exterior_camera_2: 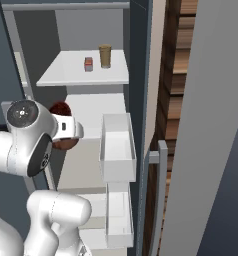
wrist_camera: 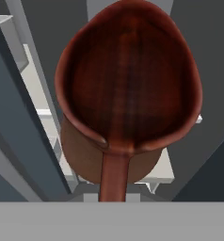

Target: Move the bar and cup from the second highest shelf to the top shelf to make space. Then, place the pitcher from the counter on the cleared second highest shelf.

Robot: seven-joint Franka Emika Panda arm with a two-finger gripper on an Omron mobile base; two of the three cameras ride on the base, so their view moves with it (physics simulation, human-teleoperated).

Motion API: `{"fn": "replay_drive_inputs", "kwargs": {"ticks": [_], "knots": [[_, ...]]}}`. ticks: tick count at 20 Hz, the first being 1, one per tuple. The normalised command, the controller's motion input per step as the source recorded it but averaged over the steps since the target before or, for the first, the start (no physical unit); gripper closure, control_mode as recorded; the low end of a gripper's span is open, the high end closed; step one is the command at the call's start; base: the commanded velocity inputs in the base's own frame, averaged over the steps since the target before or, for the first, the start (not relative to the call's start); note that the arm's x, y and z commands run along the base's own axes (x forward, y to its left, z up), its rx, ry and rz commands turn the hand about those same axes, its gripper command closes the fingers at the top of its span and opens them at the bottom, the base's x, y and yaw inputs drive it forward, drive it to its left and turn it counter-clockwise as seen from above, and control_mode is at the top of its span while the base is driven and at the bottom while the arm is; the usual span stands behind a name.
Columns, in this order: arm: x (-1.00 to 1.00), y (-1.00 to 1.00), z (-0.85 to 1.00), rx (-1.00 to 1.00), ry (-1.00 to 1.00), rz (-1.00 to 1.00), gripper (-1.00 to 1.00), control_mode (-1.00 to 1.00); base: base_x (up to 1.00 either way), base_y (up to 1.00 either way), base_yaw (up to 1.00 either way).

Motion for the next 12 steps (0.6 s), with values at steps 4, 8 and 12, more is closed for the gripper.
{"fn": "replay_drive_inputs", "kwargs": {"ticks": [4, 8, 12], "knots": [[0.22, 0.0, -0.12, 0.0, 0.0, 0.0, 1.0, -1.0, 0.0, 0.0, 0.0], [0.22, 0.0, -0.16, 0.0, 0.0, 0.0, 1.0, -1.0, 0.0, 0.0, 0.0], [0.21, 0.0, -0.14, 0.0, 0.0, 0.0, 1.0, -1.0, 0.0, 0.0, 0.0]]}}
